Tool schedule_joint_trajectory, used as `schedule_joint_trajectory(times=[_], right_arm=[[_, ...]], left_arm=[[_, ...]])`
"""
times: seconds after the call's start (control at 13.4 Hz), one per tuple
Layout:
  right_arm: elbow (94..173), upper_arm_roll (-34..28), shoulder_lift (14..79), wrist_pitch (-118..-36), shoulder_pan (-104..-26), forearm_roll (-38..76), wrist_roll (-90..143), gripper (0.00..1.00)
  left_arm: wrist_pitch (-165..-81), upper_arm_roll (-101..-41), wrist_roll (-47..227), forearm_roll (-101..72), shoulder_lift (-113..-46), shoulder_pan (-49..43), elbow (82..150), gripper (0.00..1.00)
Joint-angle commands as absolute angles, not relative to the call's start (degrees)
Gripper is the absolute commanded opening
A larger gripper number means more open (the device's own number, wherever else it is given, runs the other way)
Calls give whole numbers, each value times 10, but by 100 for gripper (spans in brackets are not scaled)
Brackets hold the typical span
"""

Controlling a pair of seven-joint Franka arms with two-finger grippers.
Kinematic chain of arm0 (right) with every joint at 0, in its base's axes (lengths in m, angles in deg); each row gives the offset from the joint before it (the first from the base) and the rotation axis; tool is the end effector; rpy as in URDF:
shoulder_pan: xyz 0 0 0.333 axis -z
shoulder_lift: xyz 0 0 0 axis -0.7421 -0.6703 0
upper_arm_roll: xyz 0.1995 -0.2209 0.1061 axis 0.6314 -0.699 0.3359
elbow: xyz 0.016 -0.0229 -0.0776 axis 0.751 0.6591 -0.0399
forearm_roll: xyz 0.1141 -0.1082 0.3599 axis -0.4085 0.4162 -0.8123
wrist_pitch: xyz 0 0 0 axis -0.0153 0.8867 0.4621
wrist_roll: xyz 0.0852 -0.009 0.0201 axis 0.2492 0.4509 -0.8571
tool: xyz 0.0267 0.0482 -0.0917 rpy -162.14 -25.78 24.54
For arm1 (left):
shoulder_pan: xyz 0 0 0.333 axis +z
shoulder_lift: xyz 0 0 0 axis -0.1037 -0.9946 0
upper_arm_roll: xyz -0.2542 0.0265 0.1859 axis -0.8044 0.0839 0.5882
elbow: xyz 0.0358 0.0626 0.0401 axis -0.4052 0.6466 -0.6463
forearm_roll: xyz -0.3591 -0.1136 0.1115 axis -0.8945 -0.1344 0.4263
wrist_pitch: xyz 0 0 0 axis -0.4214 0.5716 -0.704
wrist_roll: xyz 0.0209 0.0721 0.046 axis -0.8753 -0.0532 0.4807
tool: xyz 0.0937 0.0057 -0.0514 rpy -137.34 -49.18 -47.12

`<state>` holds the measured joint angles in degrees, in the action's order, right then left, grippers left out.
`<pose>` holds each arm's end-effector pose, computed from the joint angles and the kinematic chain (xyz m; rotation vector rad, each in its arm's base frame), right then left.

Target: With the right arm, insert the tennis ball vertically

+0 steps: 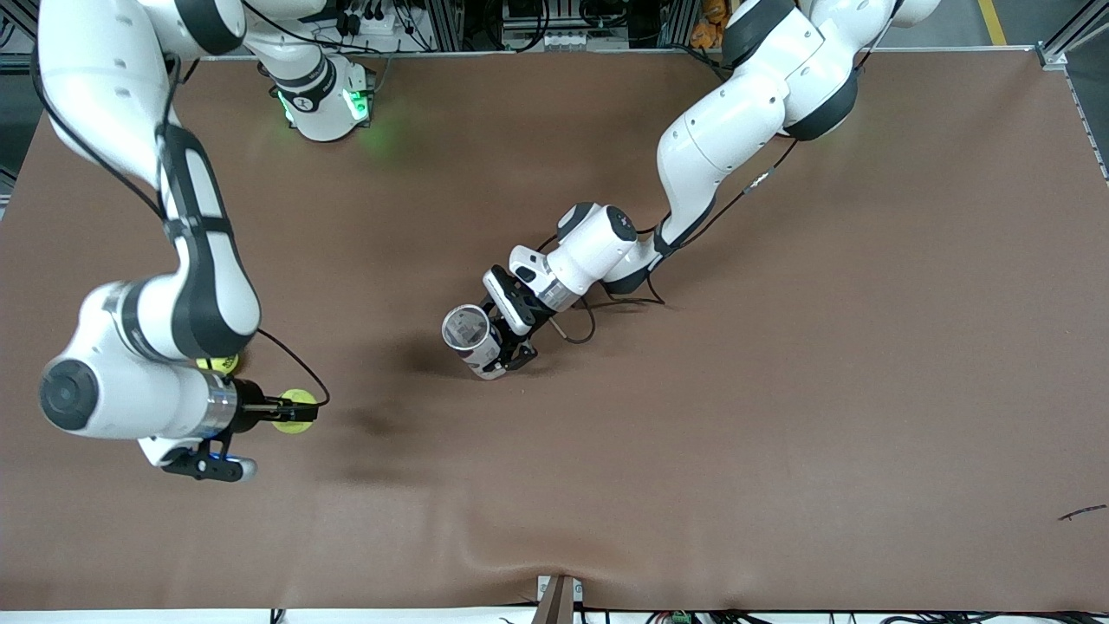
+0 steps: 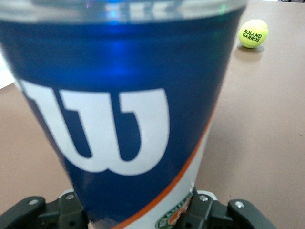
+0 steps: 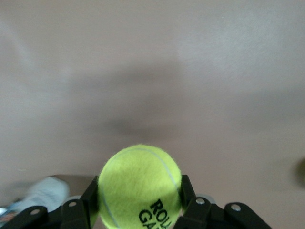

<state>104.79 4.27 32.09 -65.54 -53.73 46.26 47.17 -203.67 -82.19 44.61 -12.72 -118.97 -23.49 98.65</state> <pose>0.7237 0.1058 0.3760 -2.9527 0.2933 0.1643 0.5047 -0.5552 0.1658 2.0971 -1.2225 1.1576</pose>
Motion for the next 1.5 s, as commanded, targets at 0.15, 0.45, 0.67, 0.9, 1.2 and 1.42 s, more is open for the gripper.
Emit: schedule_joint_trajectory(times=[0.15,0.45,0.67,0.9,1.2,1.42], right_arm=[[1058,47,368,-648,-623,455,658,0],[1060,97,389,-647,-632,437,753,0],[1063,108,391,-604,-647,440,767,1],[1076,107,389,-598,-674,443,793,3],[1085,107,386,-598,-680,443,797,14],[1099,107,386,-601,-679,438,805,100]], left_arm=[[-2050,-826,452,-134,-1196,-238,980,68],[-2050,-827,453,-134,-1195,-240,979,68],[-2050,-827,453,-134,-1195,-243,978,68],[-2050,-827,453,-134,-1195,-243,979,68],[-2050,-827,453,-134,-1195,-243,978,68],[-2050,-827,453,-134,-1195,-243,978,68]])
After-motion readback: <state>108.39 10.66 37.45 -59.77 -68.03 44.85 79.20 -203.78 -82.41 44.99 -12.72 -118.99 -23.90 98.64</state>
